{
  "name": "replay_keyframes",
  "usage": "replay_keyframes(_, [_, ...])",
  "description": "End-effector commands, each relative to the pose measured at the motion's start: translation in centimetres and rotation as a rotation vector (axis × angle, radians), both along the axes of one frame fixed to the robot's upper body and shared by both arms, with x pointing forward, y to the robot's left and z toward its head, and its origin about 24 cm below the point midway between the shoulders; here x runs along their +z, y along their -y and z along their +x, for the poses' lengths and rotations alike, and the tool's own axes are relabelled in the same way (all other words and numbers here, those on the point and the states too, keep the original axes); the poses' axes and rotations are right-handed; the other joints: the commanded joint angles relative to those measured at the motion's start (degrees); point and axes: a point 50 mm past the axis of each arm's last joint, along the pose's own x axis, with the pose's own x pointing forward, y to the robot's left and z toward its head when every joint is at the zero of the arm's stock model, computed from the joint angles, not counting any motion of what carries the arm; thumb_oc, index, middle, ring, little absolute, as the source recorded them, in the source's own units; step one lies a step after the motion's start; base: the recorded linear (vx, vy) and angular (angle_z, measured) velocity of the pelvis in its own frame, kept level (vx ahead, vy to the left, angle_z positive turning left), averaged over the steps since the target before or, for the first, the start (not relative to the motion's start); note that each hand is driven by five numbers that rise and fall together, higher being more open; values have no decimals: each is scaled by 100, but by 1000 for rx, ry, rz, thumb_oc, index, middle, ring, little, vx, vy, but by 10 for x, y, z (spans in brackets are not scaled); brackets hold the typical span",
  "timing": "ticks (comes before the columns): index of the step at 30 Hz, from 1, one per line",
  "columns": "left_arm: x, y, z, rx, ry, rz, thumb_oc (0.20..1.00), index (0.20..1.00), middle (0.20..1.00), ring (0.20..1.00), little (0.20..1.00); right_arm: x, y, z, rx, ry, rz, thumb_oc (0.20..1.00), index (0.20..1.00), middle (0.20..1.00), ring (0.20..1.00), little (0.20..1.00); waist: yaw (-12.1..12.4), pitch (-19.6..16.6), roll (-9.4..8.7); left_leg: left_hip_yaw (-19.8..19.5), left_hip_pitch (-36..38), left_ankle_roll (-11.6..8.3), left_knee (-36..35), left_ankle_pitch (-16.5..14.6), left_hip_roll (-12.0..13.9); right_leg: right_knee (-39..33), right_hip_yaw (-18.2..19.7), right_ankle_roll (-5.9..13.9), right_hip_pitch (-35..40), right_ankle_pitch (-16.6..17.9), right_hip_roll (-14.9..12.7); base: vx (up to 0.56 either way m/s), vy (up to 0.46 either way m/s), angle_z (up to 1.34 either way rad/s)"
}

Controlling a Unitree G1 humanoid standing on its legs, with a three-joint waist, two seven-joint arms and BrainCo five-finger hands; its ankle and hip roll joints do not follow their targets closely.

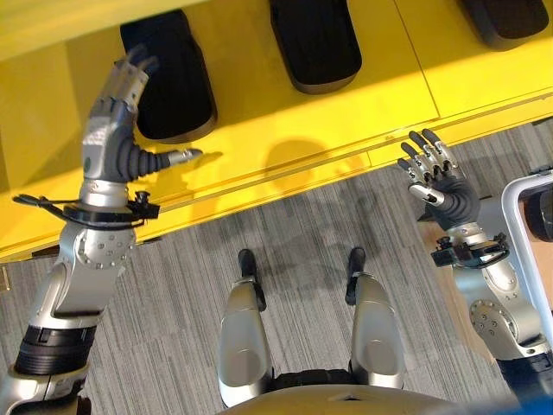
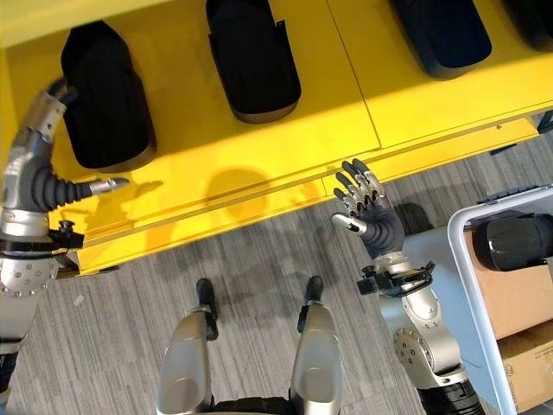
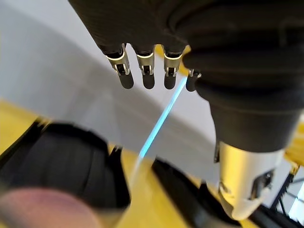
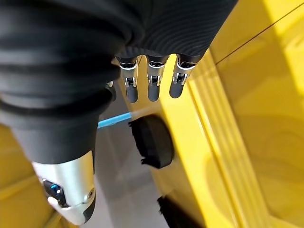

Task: Move parts from the plastic box to the shelf.

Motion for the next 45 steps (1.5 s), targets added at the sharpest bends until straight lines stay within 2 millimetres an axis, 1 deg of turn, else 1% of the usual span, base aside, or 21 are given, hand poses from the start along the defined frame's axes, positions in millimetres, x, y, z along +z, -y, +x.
replay_keyframes(1, [-2, 14, -11, -98, -5, 25, 1000, 1000, 1000, 1000, 1000, 32, -1, -12, -4, 206, -2, 1000, 1000, 1000, 1000, 1000, 71, -280, -83, -235, 34, 148, 181, -226, 65, 104, -248, -61, 154, -93, -121, 0, 0, 0])
replay_keyframes(2, [-7, 14, -12, -103, -29, 19, 1000, 1000, 1000, 1000, 1000, 33, 0, -12, -12, 209, -2, 1000, 1000, 1000, 1000, 1000, 81, -277, -79, -245, 28, 151, 180, -224, 58, 110, -259, -59, 154, -94, -127, 0, 0, 0])
replay_keyframes(3, [-7, 14, -12, -103, -30, 19, 1000, 1000, 1000, 1000, 1000, 33, 0, -12, -12, 208, -2, 1000, 1000, 1000, 1000, 1000, 79, -281, -79, -246, 28, 151, 180, -224, 57, 110, -261, -59, 155, -94, -128, 0, 0, 0])
replay_keyframes(4, [-16, 16, -16, -108, -69, 39, 1000, 1000, 1000, 1000, 1000, 34, 2, -14, -23, 219, -9, 1000, 1000, 1000, 1000, 1000, 105, -265, -70, -258, 19, 156, 183, -222, 54, 123, -281, -49, 155, -104, -134, 0, 0, 0])
replay_keyframes(5, [-16, 16, -16, -108, -69, 40, 1000, 1000, 1000, 1000, 1000, 34, 2, -14, -23, 218, -9, 1000, 1000, 1000, 1000, 1000, 103, -269, -70, -259, 18, 156, 184, -222, 53, 123, -282, -48, 155, -104, -135, 0, 0, 0])
replay_keyframes(7, [-25, 16, -20, -114, -111, 55, 1000, 1000, 1000, 1000, 1000, 35, 4, -15, -39, 231, -11, 1000, 1000, 1000, 1000, 1000, 133, -263, -65, -278, 18, 162, 154, -214, 43, 123, -300, -39, 166, -111, -138, 0, 0, 0])
replay_keyframes(8, [-25, 16, -20, -114, -111, 55, 1000, 1000, 1000, 1000, 1000, 35, 4, -15, -39, 231, -11, 1000, 1000, 1000, 1000, 1000, 133, -264, -65, -278, 17, 162, 154, -213, 43, 122, -300, -39, 166, -111, -138, 0, 0, 0])
replay_keyframes(9, [-32, 17, -21, -123, -154, 53, 1000, 1000, 1000, 1000, 1000, 36, 5, -16, -42, 234, -11, 1000, 1000, 1000, 1000, 1000, 149, -259, -71, -282, 10, 165, 158, -215, 34, 125, -309, -32, 171, -113, -143, 13, -11, 3])
replay_keyframes(16, [-53, 19, -20, -139, -268, 53, 1000, 1000, 1000, 1000, 1000, 35, 5, -16, -55, 233, -9, 1000, 1000, 1000, 1000, 1000, 172, -227, -72, -308, 6, 183, 170, -224, 24, 166, -323, -28, 164, -134, -164, 15, -6, 5])
replay_keyframes(21, [-65, 17, -12, -125, -334, 32, 1000, 1000, 1000, 1000, 1000, 34, 5, -15, -58, 228, -2, 1000, 1000, 1000, 1000, 1000, 146, -216, -93, -290, -4, 187, 218, -242, 23, 206, -297, -35, 143, -153, -162, 0, 0, 0])
replay_keyframes(23, [-67, 17, -10, -121, -339, 24, 1000, 1000, 1000, 1000, 1000, 34, 5, -15, -62, 225, 1, 1000, 1000, 1000, 1000, 1000, 149, -216, -96, -287, -8, 190, 230, -248, 24, 221, -291, -34, 130, -153, -161, 0, 0, 0])
replay_keyframes(25, [-73, 13, -3, -88, -356, 16, 1000, 1000, 1000, 1000, 1000, 33, 5, -14, -65, 219, 8, 1000, 1000, 1000, 1000, 1000, 135, -227, -118, -275, -11, 191, 251, -265, 26, 231, -279, -38, 125, -163, -156, 0, 0, 0])
replay_keyframes(28, [-73, 9, 4, -52, -345, 3, 1000, 1000, 1000, 1000, 1000, 31, 5, -13, -70, 206, 19, 1000, 1000, 1000, 1000, 1000, 106, -247, -128, -271, -24, 192, 283, -289, 28, 264, -268, -46, 108, -173, -162, 0, 0, 0])
replay_keyframes(31, [-78, 7, 13, -24, -353, -36, 1000, 1000, 1000, 1000, 1000, 28, 5, -12, -71, 193, 28, 1000, 1000, 1000, 1000, 1000, 75, -253, -146, -265, -42, 185, 325, -306, 34, 290, -244, -56, 88, -178, -161, 0, 0, 0])
replay_keyframes(34, [-82, -2, 20, 37, -356, -57, 1000, 1000, 1000, 1000, 1000, 26, 3, -11, -61, 180, 35, 1000, 1000, 1000, 1000, 1000, 45, -266, -167, -253, -45, 177, 338, -311, 38, 303, -227, -62, 75, -182, -153, 0, 0, 0])
replay_keyframes(36, [-83, -4, 22, 52, -353, -68, 1000, 1000, 1000, 1000, 1000, 26, 3, -11, -58, 176, 38, 1000, 1000, 1000, 1000, 1000, 43, -269, -169, -247, -40, 174, 331, -309, 45, 302, -223, -66, 75, -187, -155, 0, 0, 0])
replay_keyframes(37, [-84, -8, 26, 85, -347, -78, 1000, 1000, 1000, 1000, 1000, 25, 3, -10, -60, 170, 46, 1000, 1000, 1000, 1000, 1000, 30, -272, -180, -236, -39, 167, 343, -313, 50, 318, -213, -72, 70, -195, -151, 0, 0, 0])
replay_keyframes(38, [-84, -8, 26, 85, -347, -78, 1000, 1000, 1000, 1000, 1000, 25, 3, -10, -61, 170, 46, 1000, 1000, 1000, 1000, 1000, 31, -272, -180, -236, -39, 167, 343, -313, 50, 318, -213, -72, 70, -195, -151, 0, 0, 0])
replay_keyframes(39, [-86, -14, 29, 122, -347, -91, 1000, 1000, 1000, 1000, 1000, 24, 2, -9, -55, 165, 50, 1000, 1000, 1000, 1000, 1000, 18, -285, -188, -230, -40, 161, 360, -318, 55, 326, -201, -76, 65, -197, -143, 0, 0, 0])
replay_keyframes(45, [-87, -19, 38, 166, -338, -114, 1000, 1000, 1000, 1000, 1000, 23, 0, -8, -36, 154, 60, 1000, 1000, 1000, 1000, 1000, -21, -295, -204, -210, -37, 147, 376, -322, 66, 340, -181, -84, 67, -208, -142, 0, 0, 0])
